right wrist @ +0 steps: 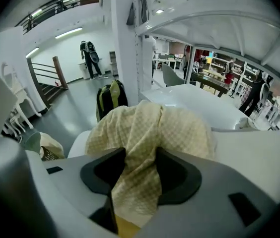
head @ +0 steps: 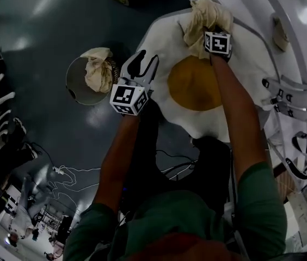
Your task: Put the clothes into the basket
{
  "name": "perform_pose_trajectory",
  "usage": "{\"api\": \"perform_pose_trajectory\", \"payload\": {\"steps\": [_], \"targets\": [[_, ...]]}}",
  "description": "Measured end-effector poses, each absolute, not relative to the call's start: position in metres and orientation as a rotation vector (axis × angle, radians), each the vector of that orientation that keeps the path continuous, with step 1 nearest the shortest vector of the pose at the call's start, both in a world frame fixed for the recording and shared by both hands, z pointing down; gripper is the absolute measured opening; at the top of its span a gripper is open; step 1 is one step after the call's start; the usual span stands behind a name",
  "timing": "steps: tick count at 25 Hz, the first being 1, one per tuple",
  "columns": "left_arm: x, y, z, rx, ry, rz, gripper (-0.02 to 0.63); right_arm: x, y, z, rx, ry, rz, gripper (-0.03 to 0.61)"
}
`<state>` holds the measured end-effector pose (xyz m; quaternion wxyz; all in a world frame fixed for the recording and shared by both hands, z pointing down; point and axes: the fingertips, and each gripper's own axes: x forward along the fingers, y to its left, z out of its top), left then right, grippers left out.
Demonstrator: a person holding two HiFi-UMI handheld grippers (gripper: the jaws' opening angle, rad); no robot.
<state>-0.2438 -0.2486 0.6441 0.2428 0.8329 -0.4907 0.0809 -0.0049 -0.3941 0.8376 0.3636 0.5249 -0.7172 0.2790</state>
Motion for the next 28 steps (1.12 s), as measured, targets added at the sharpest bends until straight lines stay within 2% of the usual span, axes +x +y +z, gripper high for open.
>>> {"api": "perform_pose_trajectory", "payload": {"steps": [1, 3, 4, 5, 10, 18, 23, 28], "targets": [[-0.241, -0.250, 0.649, 2.269, -1.344, 0.220, 0.179, -0.004, -0.397, 0.840, 1.350, -1.853, 0.709, 0.179], [-0.238, -0.251, 0.656, 2.251, -1.351, 0.214, 0.179, -0.004, -0.400, 0.838, 1.331, -1.896, 0.714, 0.069], [-0.237, -0.250, 0.657, 2.243, -1.354, 0.212, 0.179, -0.005, -0.399, 0.834, 1.322, -1.927, 0.733, 0.034], [-0.237, -0.249, 0.657, 2.237, -1.355, 0.211, 0.179, -0.007, -0.395, 0.828, 1.316, -1.961, 0.753, 0.028], [-0.233, -0.239, 0.638, 2.238, -1.341, 0.180, 0.179, -0.031, -0.359, 0.754, 1.287, -2.218, 0.732, 0.021], [-0.262, -0.230, 0.558, 2.283, -1.379, 0.069, 0.179, -0.143, -0.289, 0.537, 1.091, -2.658, 0.503, 0.021], [-0.322, -0.212, 0.497, 2.288, -1.492, -0.003, 0.179, -0.235, -0.248, 0.442, 0.884, -2.817, 0.382, 0.021], [-0.421, -0.172, 0.456, 2.216, -1.652, -0.055, 0.179, -0.345, -0.204, 0.396, 0.647, -2.875, 0.324, 0.021]]}}
